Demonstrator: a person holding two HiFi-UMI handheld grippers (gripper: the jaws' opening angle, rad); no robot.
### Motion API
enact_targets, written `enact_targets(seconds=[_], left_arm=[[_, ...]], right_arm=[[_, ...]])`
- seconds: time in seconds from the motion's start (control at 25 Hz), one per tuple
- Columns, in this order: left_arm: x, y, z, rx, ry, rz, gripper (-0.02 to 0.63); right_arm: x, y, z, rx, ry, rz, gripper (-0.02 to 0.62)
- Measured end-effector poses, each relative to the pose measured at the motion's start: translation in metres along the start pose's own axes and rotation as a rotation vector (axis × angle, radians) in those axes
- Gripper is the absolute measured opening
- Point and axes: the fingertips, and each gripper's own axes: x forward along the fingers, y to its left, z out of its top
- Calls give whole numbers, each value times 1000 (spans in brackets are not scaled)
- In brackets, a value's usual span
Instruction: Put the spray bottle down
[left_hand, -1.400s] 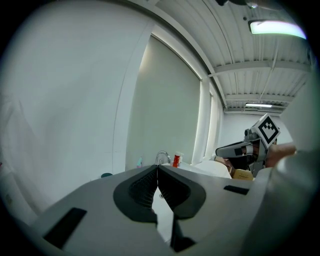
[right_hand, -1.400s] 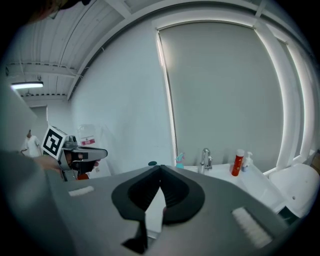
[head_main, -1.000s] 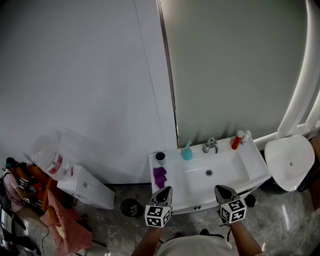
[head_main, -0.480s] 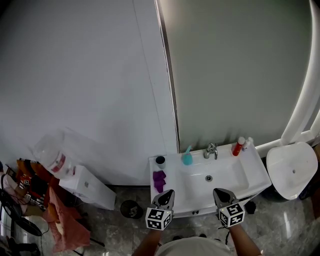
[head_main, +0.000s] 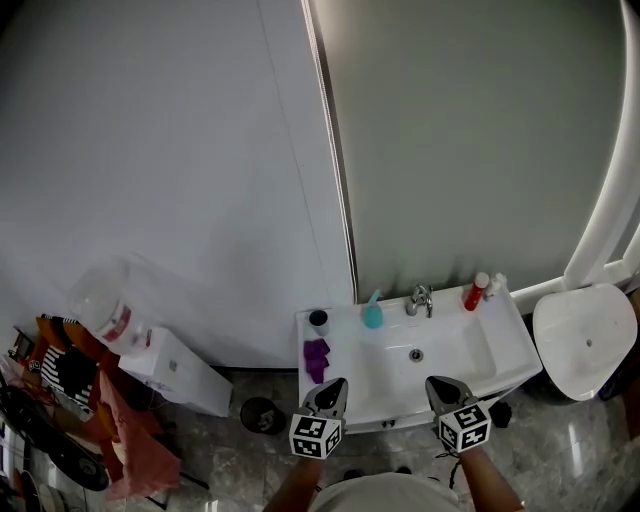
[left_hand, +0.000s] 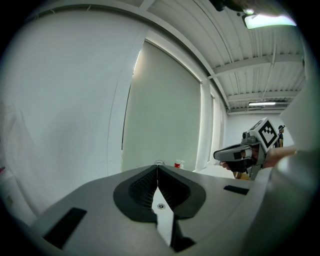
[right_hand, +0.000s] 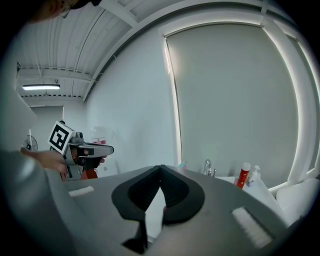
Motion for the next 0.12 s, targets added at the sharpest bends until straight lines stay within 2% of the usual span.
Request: enact_targets(seconds=[0.12], left_arm=[[0,-3,1,-2,-6,0,8]], right_arm=[[-2,-2,-4,11,8,11,11]])
